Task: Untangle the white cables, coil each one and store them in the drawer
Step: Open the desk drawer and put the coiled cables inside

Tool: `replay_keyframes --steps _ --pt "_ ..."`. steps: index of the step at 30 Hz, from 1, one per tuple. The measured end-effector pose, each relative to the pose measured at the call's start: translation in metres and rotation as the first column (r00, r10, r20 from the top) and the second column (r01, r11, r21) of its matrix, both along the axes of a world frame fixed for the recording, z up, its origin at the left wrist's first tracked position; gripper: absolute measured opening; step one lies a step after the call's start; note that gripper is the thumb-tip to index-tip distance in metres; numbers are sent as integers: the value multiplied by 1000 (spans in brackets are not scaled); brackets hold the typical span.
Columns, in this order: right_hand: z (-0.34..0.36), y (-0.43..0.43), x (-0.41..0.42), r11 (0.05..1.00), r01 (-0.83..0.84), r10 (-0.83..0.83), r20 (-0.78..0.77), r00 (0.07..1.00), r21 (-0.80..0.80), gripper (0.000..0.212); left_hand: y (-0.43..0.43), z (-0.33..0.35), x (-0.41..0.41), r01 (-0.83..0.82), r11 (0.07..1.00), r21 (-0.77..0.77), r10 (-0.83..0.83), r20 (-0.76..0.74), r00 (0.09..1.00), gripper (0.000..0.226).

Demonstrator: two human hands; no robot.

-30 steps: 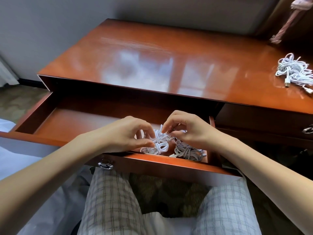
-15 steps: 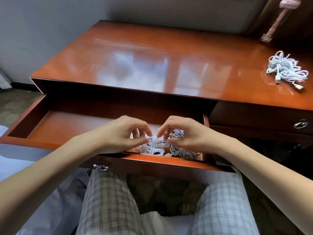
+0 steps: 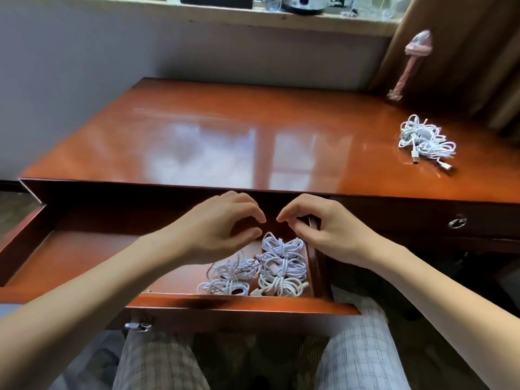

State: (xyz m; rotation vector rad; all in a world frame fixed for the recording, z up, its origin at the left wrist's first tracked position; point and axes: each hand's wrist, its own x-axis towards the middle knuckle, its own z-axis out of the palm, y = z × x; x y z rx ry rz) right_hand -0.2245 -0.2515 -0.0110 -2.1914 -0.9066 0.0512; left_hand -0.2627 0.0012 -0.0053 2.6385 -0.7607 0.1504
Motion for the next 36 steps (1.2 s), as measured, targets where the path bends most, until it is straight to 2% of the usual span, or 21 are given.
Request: replay_keyframes --steps 5,11,22,26,30,36 --pt "20 -40 15 994 107 -107 51 993 0 23 -38 8 35 92 996 18 -93 66 993 27" --pt "37 -98 42 958 282 -273 138 952 -51 19 -91 17 82 125 992 -13 -122 139 983 19" --pt "32 -188 101 876 473 -448 208 869 -89 23 -194 22 168 169 985 39 -173 140 975 27" --pt "27 -216 131 820 564 -518 293 804 -100 22 -229 18 198 180 983 44 -185 142 972 30" --pt "22 -239 160 723 676 -613 315 724 -146 36 -255 13 224 193 979 65 -201 146 969 36" --pt "17 -252 182 672 720 -633 369 680 -175 47 -284 10 258 200 978 65 -206 110 972 48"
